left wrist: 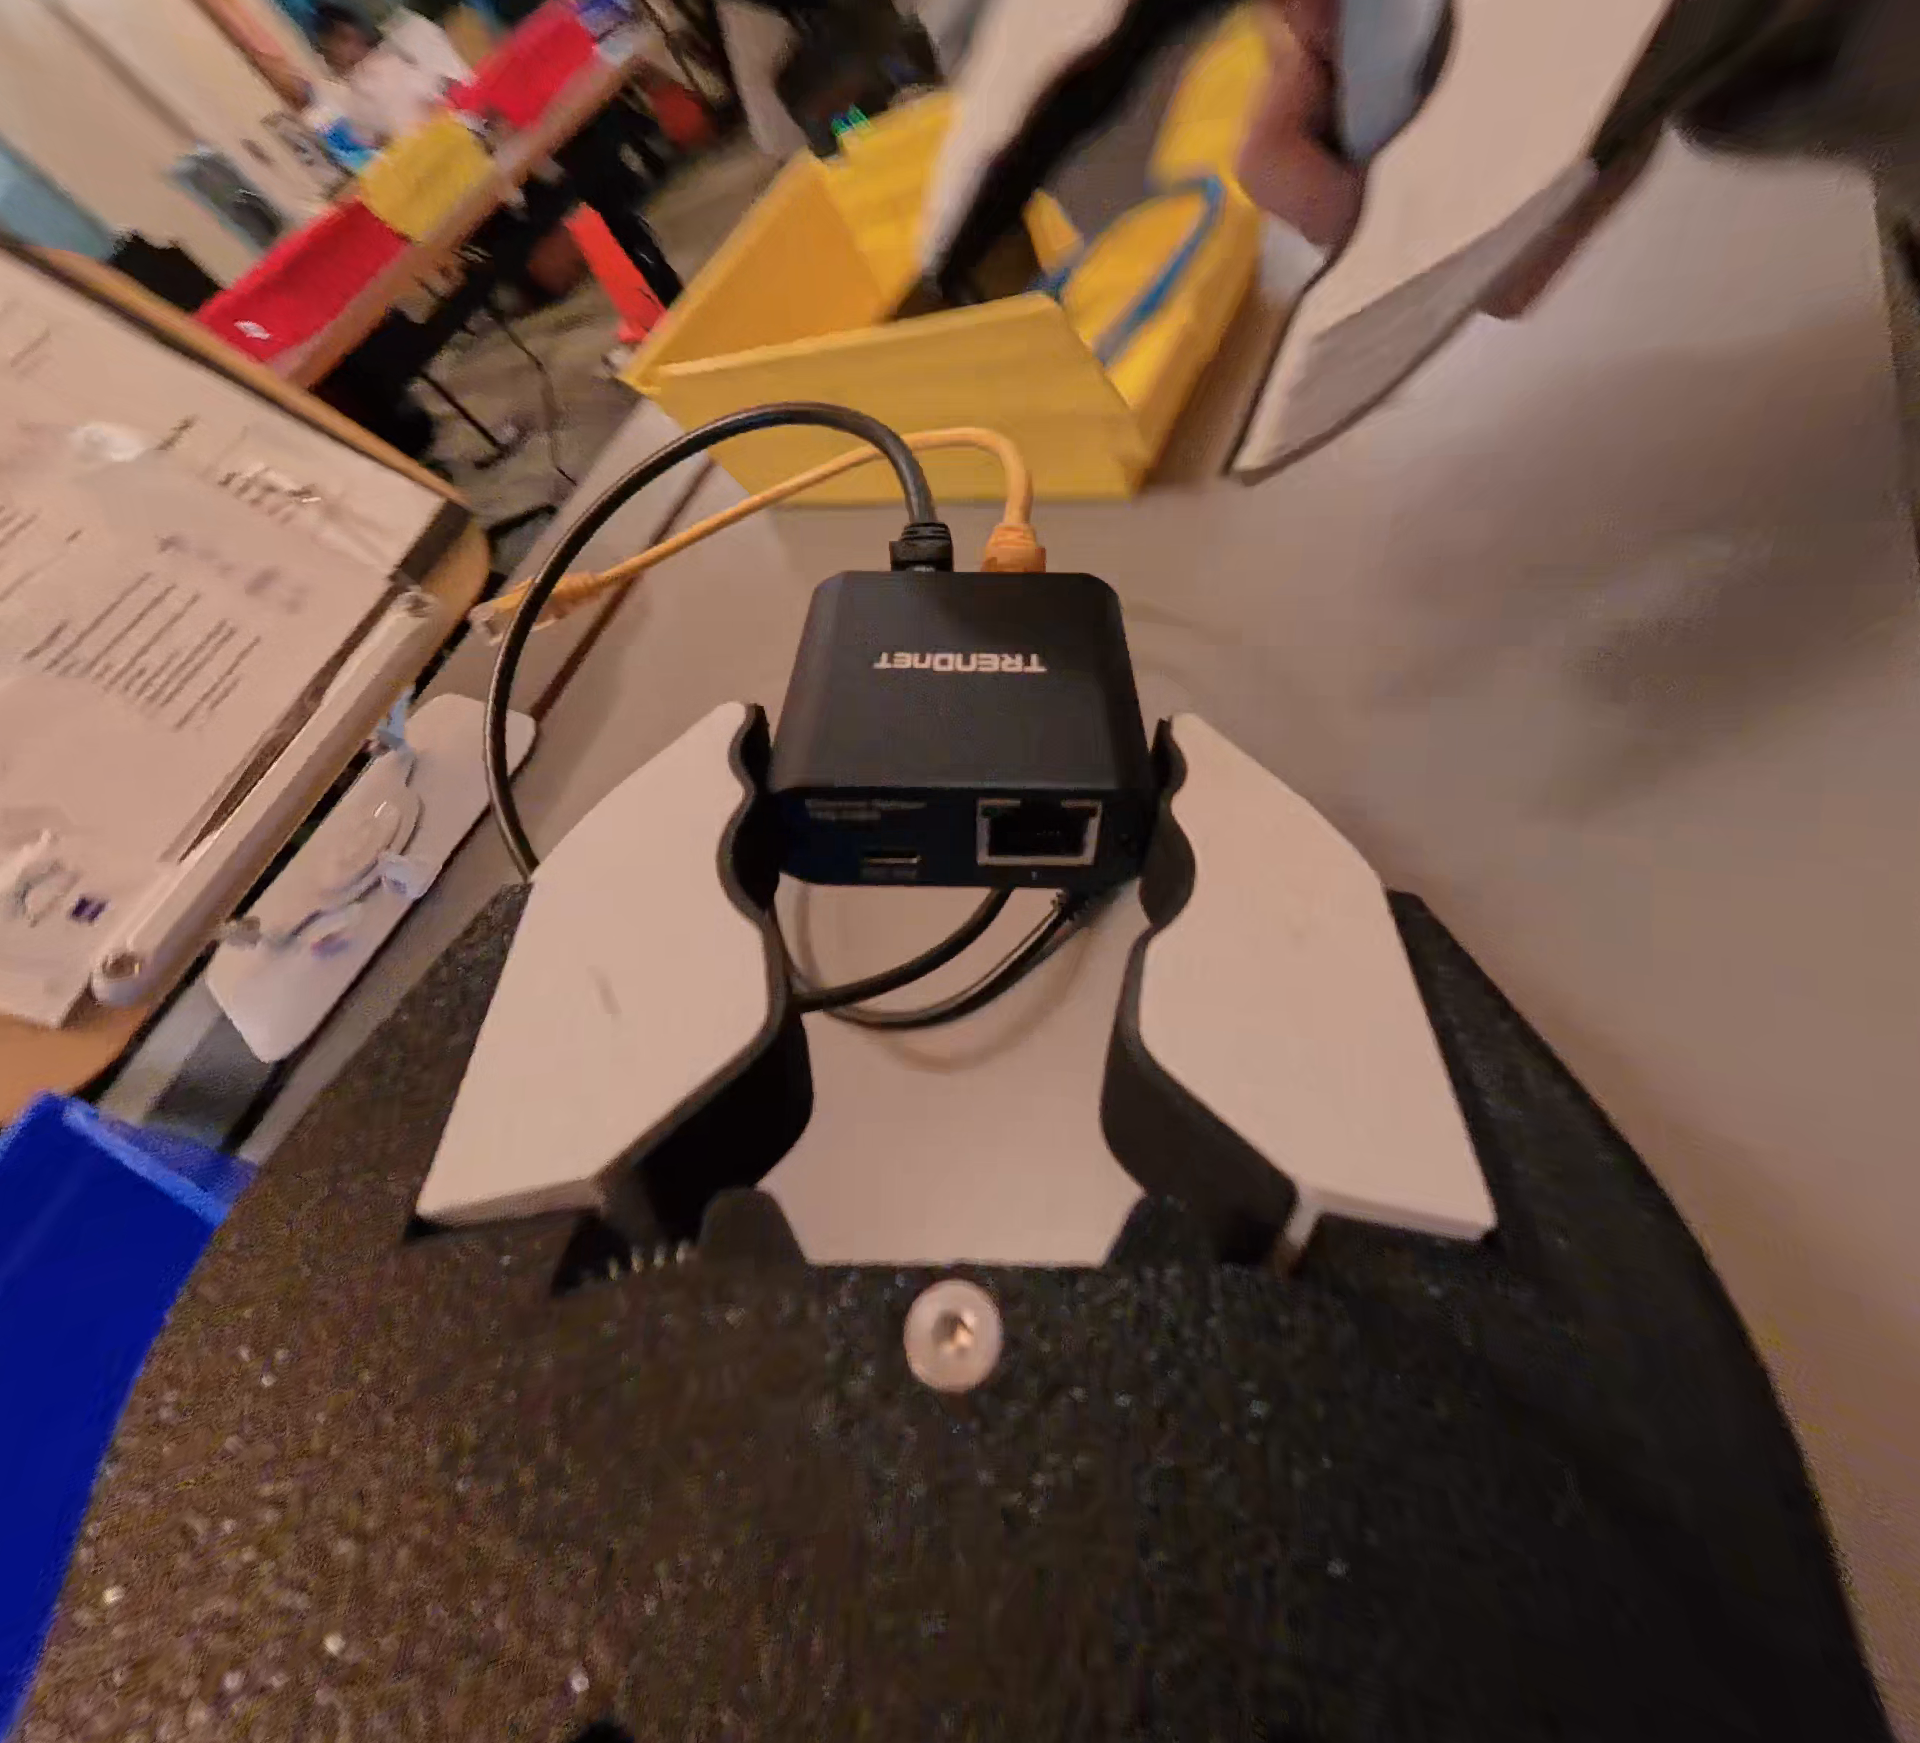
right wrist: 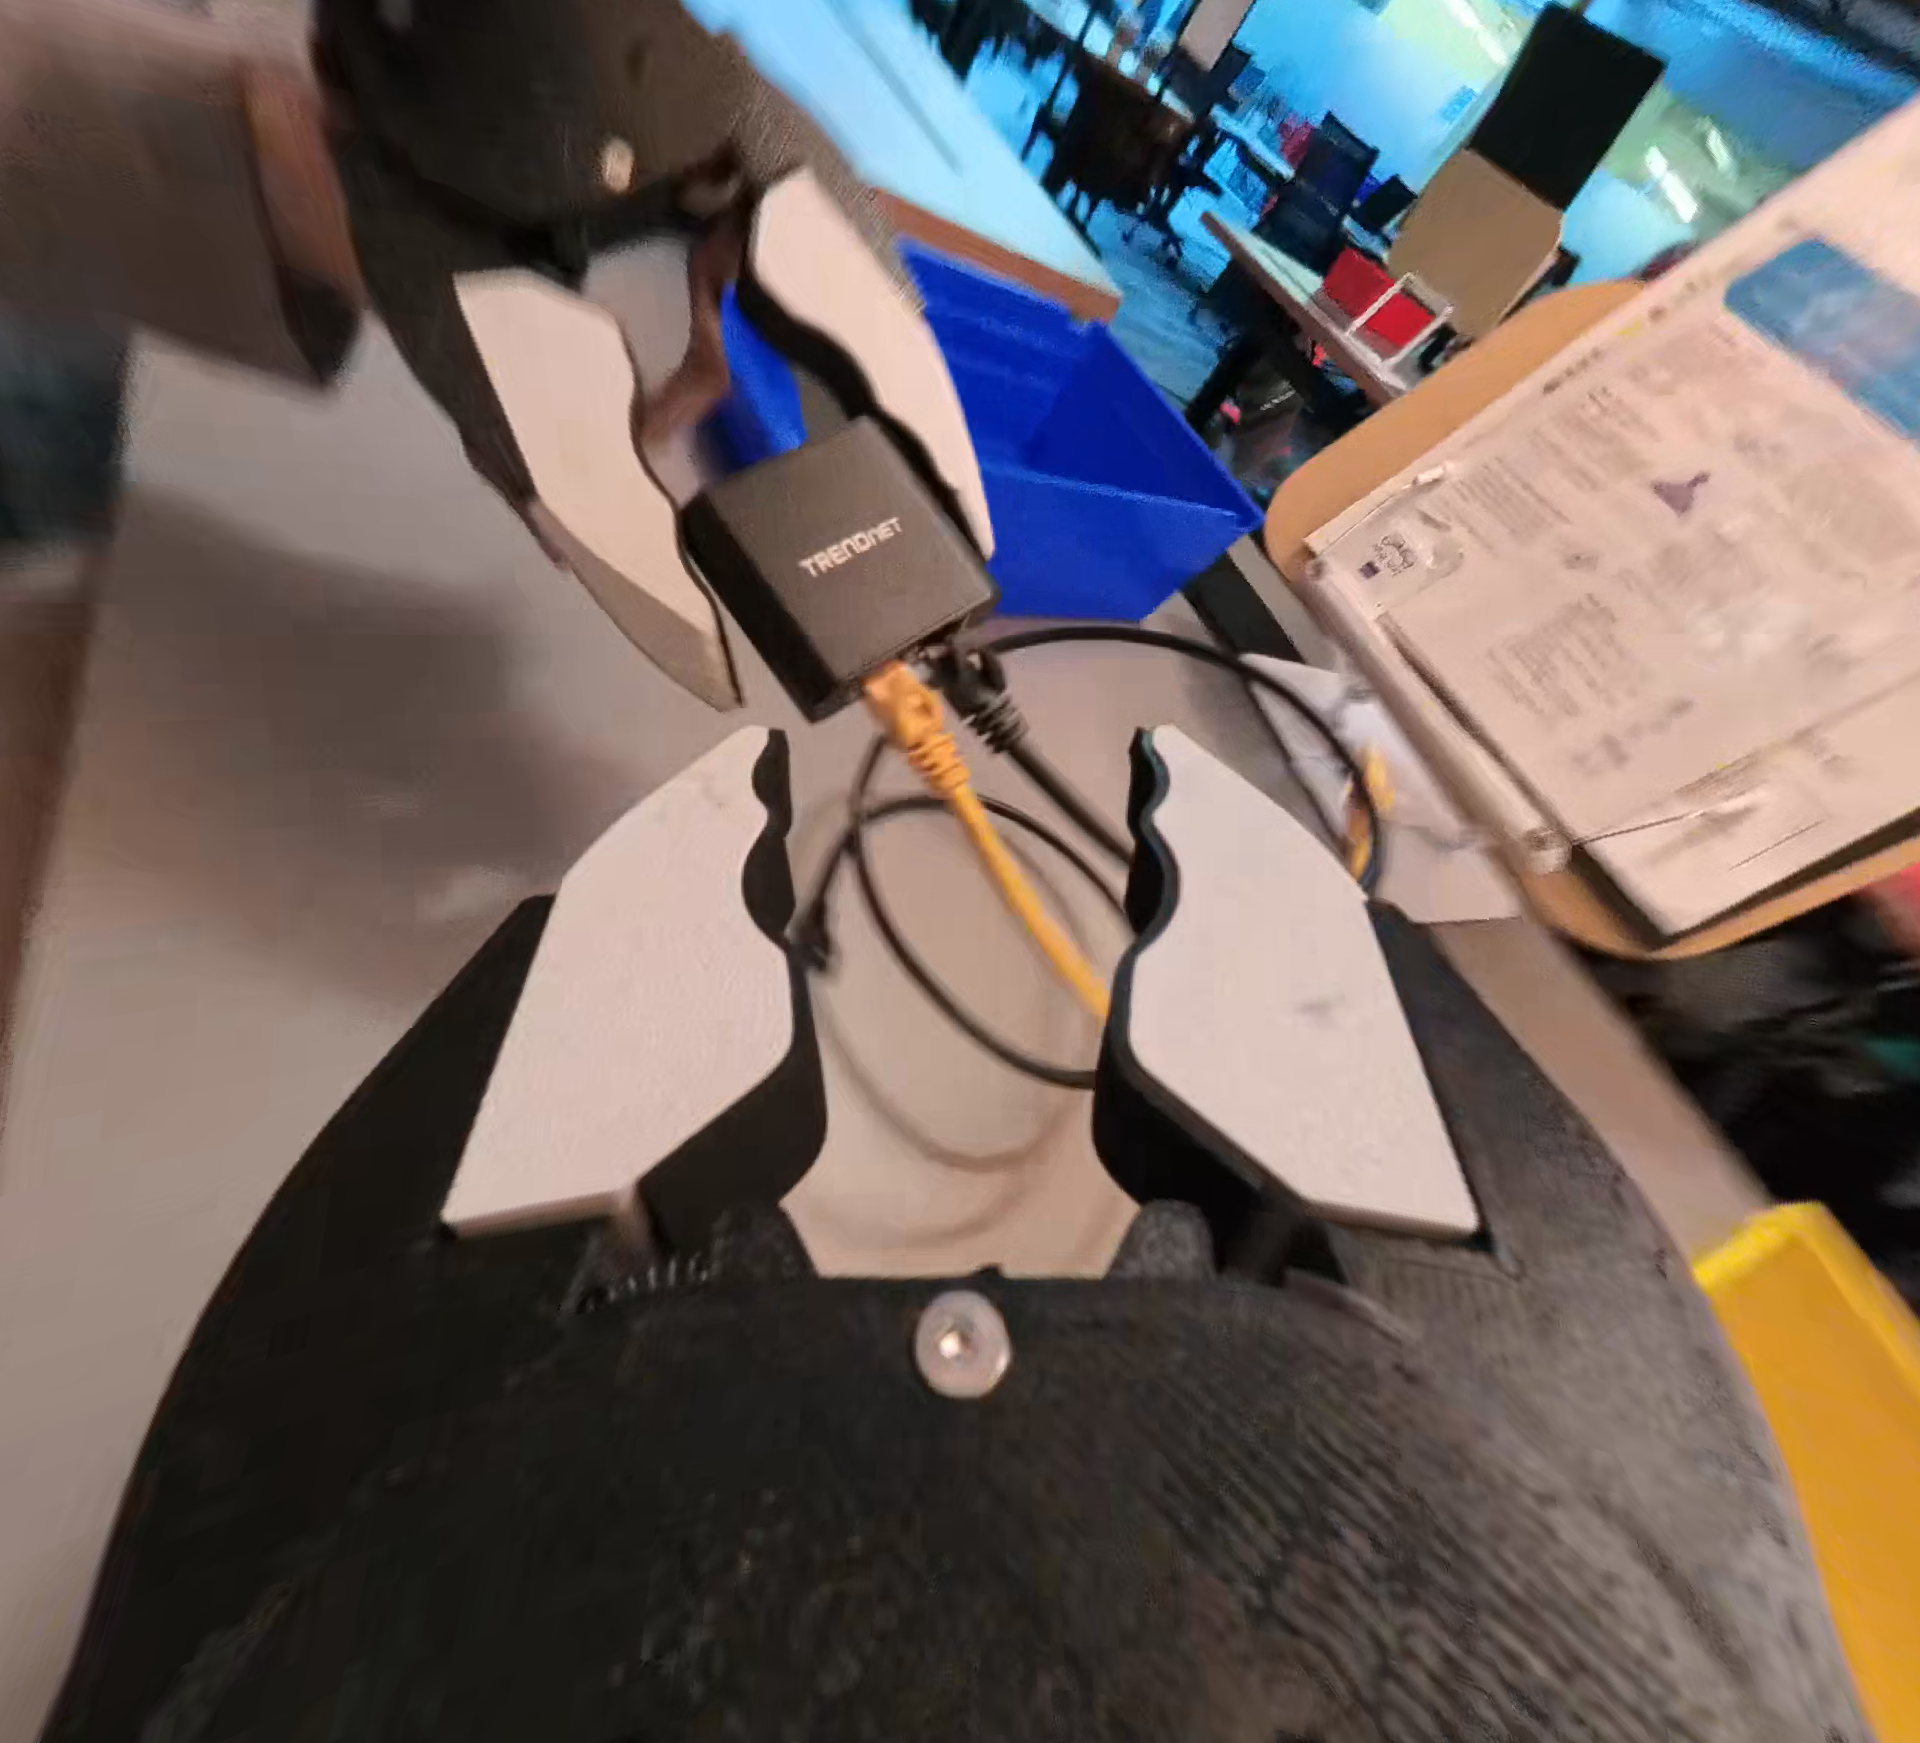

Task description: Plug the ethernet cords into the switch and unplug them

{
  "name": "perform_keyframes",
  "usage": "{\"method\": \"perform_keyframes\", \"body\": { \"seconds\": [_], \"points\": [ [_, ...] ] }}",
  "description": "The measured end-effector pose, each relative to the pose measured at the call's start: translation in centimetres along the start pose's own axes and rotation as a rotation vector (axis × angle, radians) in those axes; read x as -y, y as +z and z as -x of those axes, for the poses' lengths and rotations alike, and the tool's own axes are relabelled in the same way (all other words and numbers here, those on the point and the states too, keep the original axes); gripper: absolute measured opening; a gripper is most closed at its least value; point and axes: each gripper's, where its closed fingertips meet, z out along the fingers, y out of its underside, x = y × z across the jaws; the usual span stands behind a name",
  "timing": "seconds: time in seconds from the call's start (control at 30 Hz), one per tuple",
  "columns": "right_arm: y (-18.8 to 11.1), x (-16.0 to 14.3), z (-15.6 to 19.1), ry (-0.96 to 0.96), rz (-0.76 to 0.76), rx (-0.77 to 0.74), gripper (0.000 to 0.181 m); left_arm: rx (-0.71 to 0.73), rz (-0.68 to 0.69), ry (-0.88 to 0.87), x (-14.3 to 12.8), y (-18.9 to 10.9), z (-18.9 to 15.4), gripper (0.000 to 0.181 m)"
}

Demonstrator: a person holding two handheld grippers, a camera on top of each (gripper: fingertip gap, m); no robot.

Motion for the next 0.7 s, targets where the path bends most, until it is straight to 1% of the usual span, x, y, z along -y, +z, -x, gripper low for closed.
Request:
{"method": "perform_keyframes", "body": {
  "seconds": [0.03,0.1,0.17,0.23,0.3,0.33,0.4,0.5,0.53,0.57,0.63,0.67,0.7],
  "points": [
    [-0.1,0.5,-0.2,0.126,-0.045,0.013,0.060,0.041,-0.058,-0.059,0.2,-0.4,0.8,0.068],
    [0.3,0.9,-0.6,0.410,-0.104,0.040,0.053,0.117,-0.151,-0.141,0.7,-1.2,2.2,0.068],
    [1.3,0.7,-0.2,0.671,-0.147,0.113,0.049,0.177,-0.241,-0.199,1.5,-2.1,3.0,0.068],
    [2.2,1.5,0.2,0.861,-0.268,0.186,0.048,0.195,-0.315,-0.223,2.3,-2.5,2.9,0.068],
    [2.5,2.5,-0.1,1.017,-0.413,0.226,0.047,0.195,-0.347,-0.217,2.7,-2.5,2.3,0.068],
    [2.5,2.8,-0.2,1.062,-0.458,0.237,0.048,0.194,-0.354,-0.207,2.7,-2.4,1.9,0.068],
    [2.7,3.3,0.6,1.029,-0.489,0.288,0.054,0.121,-0.390,-0.233,3.0,-2.1,0.8,0.068],
    [2.9,3.4,2.2,0.800,-0.482,0.316,0.072,-0.010,-0.493,-0.329,3.6,-2.3,-0.6,0.068],
    [3.0,3.2,2.5,0.723,-0.486,0.298,0.078,-0.048,-0.511,-0.350,3.6,-2.3,-1.0,0.068],
    [3.0,3.0,2.6,0.658,-0.495,0.276,0.079,-0.080,-0.512,-0.363,3.5,-2.2,-1.3,0.068],
    [2.7,3.2,2.6,0.580,-0.556,0.248,0.073,-0.129,-0.485,-0.369,3.1,-1.8,-2.1,0.068],
    [2.4,3.5,2.8,0.555,-0.591,0.258,0.069,-0.148,-0.475,-0.362,3.0,-1.7,-2.6,0.068],
    [2.2,3.6,3.0,0.546,-0.615,0.275,0.061,-0.157,-0.476,-0.352,3.1,-1.6,-3.0,0.068]
  ]
}}
